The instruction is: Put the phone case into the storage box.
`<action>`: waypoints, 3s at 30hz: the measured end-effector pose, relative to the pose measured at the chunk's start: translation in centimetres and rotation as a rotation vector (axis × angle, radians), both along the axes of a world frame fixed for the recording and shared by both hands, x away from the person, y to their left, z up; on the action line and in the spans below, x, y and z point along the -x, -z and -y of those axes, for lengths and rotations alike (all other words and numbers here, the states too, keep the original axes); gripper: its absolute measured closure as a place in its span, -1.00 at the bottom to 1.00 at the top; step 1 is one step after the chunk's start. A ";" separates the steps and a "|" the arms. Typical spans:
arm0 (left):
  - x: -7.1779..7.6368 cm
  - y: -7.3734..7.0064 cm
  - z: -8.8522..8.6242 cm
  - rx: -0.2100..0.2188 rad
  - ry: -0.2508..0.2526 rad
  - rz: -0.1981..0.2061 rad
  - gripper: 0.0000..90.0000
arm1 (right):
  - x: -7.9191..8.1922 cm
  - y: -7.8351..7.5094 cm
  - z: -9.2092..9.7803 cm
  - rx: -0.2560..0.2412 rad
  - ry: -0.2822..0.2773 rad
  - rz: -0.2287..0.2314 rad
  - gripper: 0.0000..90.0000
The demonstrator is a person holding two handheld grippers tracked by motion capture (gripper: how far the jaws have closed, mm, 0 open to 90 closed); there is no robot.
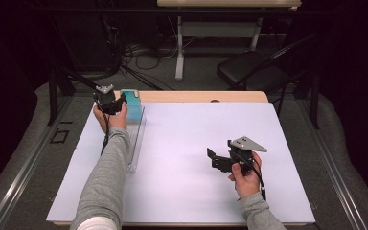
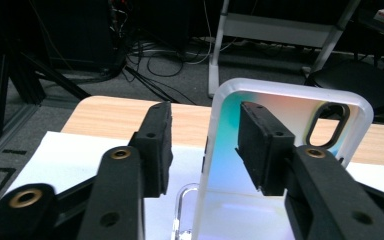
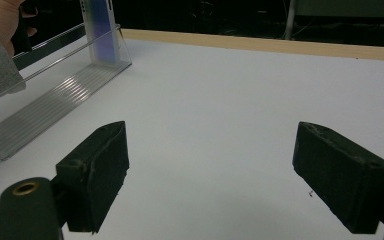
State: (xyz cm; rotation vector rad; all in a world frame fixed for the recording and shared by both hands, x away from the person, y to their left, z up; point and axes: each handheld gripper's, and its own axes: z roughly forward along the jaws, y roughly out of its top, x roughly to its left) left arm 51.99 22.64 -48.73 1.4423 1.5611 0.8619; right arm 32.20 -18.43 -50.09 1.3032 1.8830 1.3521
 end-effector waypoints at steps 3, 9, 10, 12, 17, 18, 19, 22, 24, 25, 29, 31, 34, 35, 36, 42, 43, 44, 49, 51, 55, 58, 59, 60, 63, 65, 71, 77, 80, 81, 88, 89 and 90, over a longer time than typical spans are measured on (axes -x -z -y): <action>0.1 -0.1 -0.1 0.007 0.004 -0.009 0.17 | -0.1 0.0 0.0 0.001 0.000 -0.003 -0.68; 0.5 -0.5 -0.4 -0.006 0.017 -0.022 0.05 | -0.1 0.1 -0.1 0.005 0.000 -0.002 -0.67; 0.6 -0.7 -0.5 -0.006 0.017 -0.022 0.05 | -0.1 0.1 -0.1 0.005 0.000 -0.001 -0.67; 0.7 -1.0 -0.6 -0.002 0.024 -0.014 0.02 | -0.1 0.1 -0.1 0.005 0.000 -0.004 -0.67; 1.1 -1.6 -1.0 0.019 0.046 -0.024 0.00 | -0.2 0.1 -0.2 0.007 -0.006 -0.006 -0.67; 1.1 -1.7 -1.1 0.007 0.051 -0.032 0.00 | -0.2 0.1 -0.3 0.007 -0.007 -0.008 -0.67; 1.2 -1.8 -1.1 0.002 0.058 -0.038 0.00 | -0.2 0.1 -0.3 0.008 -0.008 -0.007 -0.67; 1.5 -2.1 -1.1 -0.012 0.073 -0.041 0.00 | -0.2 0.2 -0.4 0.010 -0.009 -0.004 -0.67; 1.6 -2.4 -1.2 -0.023 0.084 -0.035 0.00 | -0.2 0.2 -0.4 0.010 -0.010 -0.003 -0.67; 1.7 -2.5 -1.2 -0.029 0.092 -0.033 0.00 | -0.2 0.1 -0.4 0.012 -0.011 -0.002 -0.67; 1.8 -2.6 -1.1 -0.070 0.112 -0.055 -0.01 | -0.1 0.1 -0.4 0.015 -0.012 -0.001 -0.67; 1.8 -2.6 -1.1 -0.081 0.118 -0.066 -0.03 | -0.1 0.1 -0.3 0.016 -0.012 -0.002 -0.67; 1.9 -2.7 -1.1 -0.088 0.124 -0.071 -0.06 | -0.1 0.1 -0.3 0.013 -0.011 0.000 -0.67; 2.0 -2.8 -1.0 -0.080 0.127 -0.071 -0.07 | -0.2 0.1 -0.2 0.014 -0.011 0.000 -0.67; 2.1 -2.9 -1.0 -0.075 0.130 -0.071 -0.08 | -0.2 0.0 -0.2 0.014 -0.011 0.001 -0.67; 2.6 -3.4 -1.1 -0.052 0.153 -0.071 -0.14 | -0.2 0.0 -0.2 0.016 -0.013 0.001 -0.67; 2.6 -3.5 -1.1 -0.050 0.155 -0.068 -0.14 | -0.2 0.0 -0.2 0.017 -0.014 0.002 -0.67; 2.7 -3.6 -1.2 -0.050 0.155 -0.067 -0.15 | -0.1 0.0 -0.2 0.017 -0.013 0.003 -0.67; 3.3 -4.2 -1.3 -0.028 0.190 -0.053 -0.21 | 0.0 0.0 -0.2 0.019 -0.016 0.005 -0.67; 3.5 -4.4 -1.2 -0.021 0.204 -0.047 -0.21 | 0.0 0.0 -0.2 0.018 -0.019 0.005 -0.67; 3.9 -4.7 -1.3 0.008 0.237 -0.044 -0.23 | 0.1 -0.1 -0.2 0.028 -0.019 0.012 -0.67; 4.5 -5.0 -1.2 0.012 0.261 -0.038 -0.25 | 0.2 -0.1 -0.2 0.026 -0.020 0.013 -0.67; 4.6 -5.1 -1.2 0.015 0.269 -0.031 -0.27 | 0.1 -0.2 -0.2 0.026 -0.021 0.014 -0.67; 4.8 -5.2 -1.3 0.012 0.288 -0.035 -0.31 | 0.1 -0.2 -0.2 0.028 -0.022 0.015 -0.67; 5.4 -5.5 -1.3 0.000 0.324 -0.028 -0.40 | 0.1 -0.1 -0.2 0.030 -0.024 0.016 -0.67; 5.8 -5.7 -1.3 -0.002 0.344 -0.029 -0.47 | 0.1 -0.2 -0.1 0.034 -0.031 0.020 -0.67; 7.0 -6.2 -1.2 -0.009 0.411 -0.003 -0.59 | -0.2 -0.1 -0.3 0.032 -0.040 0.019 -0.67; 7.9 -6.8 -1.2 0.006 0.446 -0.004 -0.61 | -0.4 0.1 -0.3 0.041 -0.034 0.013 -0.67; 8.4 -6.9 -1.1 0.021 0.469 -0.002 -0.63 | -0.3 0.0 -0.2 0.038 -0.030 0.016 -0.68; 8.6 -7.0 -1.1 0.019 0.475 0.002 -0.64 | -0.2 0.0 -0.2 0.039 -0.028 0.019 -0.68; 9.9 -7.2 -1.0 0.037 0.523 0.012 -0.66 | 0.0 -0.2 -0.1 0.046 -0.042 0.017 -0.68; 10.1 -7.2 -1.0 0.041 0.531 0.012 -0.66 | 0.0 -0.2 -0.1 0.048 -0.045 0.014 -0.68; 10.3 -7.2 -0.9 0.044 0.539 0.014 -0.66 | 0.0 -0.2 -0.1 0.055 -0.046 0.014 -0.68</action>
